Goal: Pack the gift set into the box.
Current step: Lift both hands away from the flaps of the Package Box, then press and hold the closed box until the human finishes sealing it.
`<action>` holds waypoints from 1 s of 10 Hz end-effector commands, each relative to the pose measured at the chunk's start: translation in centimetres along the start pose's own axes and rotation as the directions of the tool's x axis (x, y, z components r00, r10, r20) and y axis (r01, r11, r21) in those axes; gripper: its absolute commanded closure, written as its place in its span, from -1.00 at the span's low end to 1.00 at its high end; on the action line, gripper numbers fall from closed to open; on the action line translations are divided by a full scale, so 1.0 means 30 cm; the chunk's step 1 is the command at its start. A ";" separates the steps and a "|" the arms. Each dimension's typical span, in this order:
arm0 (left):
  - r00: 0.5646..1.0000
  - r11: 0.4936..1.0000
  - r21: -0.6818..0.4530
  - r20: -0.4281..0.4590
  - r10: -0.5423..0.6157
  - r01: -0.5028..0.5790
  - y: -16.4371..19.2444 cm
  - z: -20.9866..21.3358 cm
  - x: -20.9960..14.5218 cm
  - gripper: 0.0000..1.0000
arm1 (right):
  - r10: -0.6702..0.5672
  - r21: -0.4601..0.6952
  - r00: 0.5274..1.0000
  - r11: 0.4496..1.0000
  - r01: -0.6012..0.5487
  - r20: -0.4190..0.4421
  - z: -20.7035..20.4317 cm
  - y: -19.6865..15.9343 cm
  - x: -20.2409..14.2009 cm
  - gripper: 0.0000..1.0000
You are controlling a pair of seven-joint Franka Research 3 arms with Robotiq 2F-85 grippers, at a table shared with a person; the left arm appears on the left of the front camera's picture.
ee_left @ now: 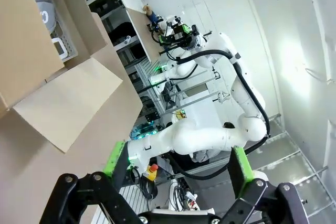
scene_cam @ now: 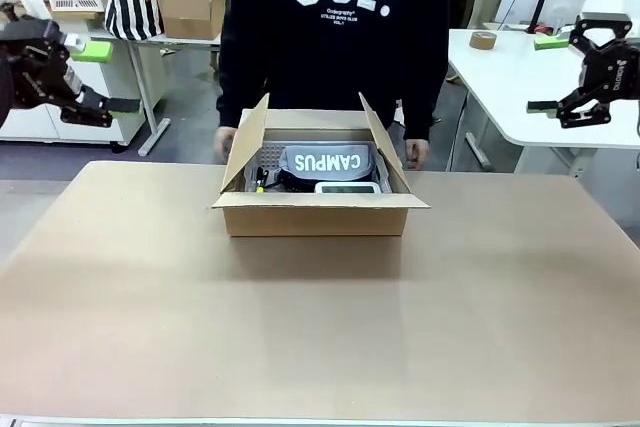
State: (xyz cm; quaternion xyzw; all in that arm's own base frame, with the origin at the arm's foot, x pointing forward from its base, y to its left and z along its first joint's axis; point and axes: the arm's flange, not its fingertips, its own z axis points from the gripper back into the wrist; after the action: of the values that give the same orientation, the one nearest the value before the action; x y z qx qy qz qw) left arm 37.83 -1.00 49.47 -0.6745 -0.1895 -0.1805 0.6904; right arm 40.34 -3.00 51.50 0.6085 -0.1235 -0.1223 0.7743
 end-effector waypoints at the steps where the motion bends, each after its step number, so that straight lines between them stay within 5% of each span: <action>1: 1.000 1.000 -0.013 0.016 0.003 -0.003 0.001 0.008 0.013 -1.00 | 0.012 -0.003 1.000 1.000 -0.012 0.004 0.000 0.002 -0.001 -1.00; 10: 1.000 1.000 -0.013 0.016 0.003 -0.003 0.001 0.008 0.013 -1.00 | 0.012 -0.003 1.000 1.000 -0.012 0.004 0.000 0.002 -0.001 -1.00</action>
State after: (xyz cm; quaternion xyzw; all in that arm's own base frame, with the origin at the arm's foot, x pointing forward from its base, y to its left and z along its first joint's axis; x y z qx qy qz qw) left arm 38.22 -0.75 49.42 -0.6726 -0.1902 -0.1780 0.6927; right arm 40.34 -3.00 51.50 0.6084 -0.1235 -0.1223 0.7743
